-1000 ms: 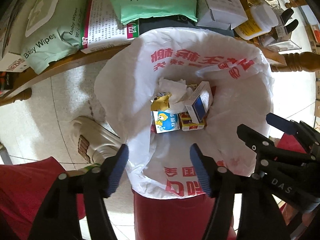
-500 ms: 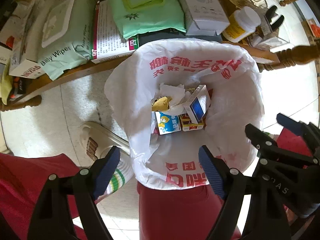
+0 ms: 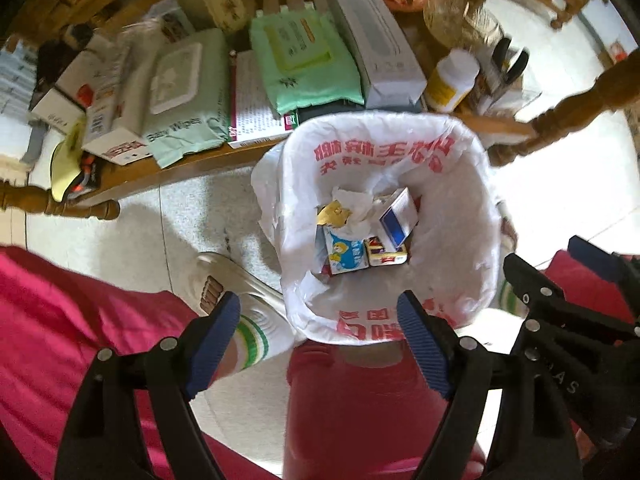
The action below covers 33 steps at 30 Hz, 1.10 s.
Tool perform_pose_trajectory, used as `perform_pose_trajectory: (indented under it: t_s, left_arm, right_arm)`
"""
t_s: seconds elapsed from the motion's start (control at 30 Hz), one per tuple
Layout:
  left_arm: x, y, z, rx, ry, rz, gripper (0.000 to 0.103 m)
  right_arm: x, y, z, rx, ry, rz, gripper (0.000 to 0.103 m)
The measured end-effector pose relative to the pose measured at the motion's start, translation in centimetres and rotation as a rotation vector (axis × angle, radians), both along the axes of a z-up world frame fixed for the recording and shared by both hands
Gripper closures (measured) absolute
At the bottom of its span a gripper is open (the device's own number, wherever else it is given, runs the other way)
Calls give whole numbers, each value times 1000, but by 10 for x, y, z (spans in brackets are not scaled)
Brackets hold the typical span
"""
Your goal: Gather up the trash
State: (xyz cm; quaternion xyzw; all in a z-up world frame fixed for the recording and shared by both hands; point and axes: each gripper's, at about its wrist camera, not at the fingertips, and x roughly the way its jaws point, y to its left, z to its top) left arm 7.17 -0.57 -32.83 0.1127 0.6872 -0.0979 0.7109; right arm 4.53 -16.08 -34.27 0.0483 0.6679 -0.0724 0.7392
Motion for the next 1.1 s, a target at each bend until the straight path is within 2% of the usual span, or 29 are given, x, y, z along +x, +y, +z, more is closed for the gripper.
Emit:
perform_pose_trajectory:
  t_s: [0.1, 0.3, 0.4, 0.57, 0.7, 0.8, 0.87, 1.0, 1.1]
  left_arm:
    - [-9, 6, 22, -41, -52, 22, 24]
    - [-35, 9, 89, -52, -265, 12, 24]
    - [-50, 9, 132, -58, -391, 10, 24]
    - [-63, 11, 189, -113, -513, 26, 24]
    - [-74, 16, 236, -155, -626, 57, 19]
    - [-86, 19, 274, -159, -749, 80, 13]
    - [-90, 20, 292, -167, -800, 97, 9]
    - [-96, 28, 319, -236, -837, 116, 8]
    - [-104, 31, 339, -244, -887, 120, 8]
  right_arm:
    - [-12, 1, 27, -4, -72, -7, 30]
    - [-40, 8, 96, -33, -256, -23, 30]
    - [-50, 6, 125, -28, -329, -41, 30]
    - [-68, 4, 185, -39, -479, -69, 30]
    - [-84, 2, 235, -79, -603, -89, 25]
    - [-94, 0, 269, -108, -701, -97, 23]
    - [-99, -1, 285, -135, -743, -103, 18]
    - [-112, -2, 317, -155, -822, -114, 16]
    - [-122, 2, 337, -199, -878, -119, 14]
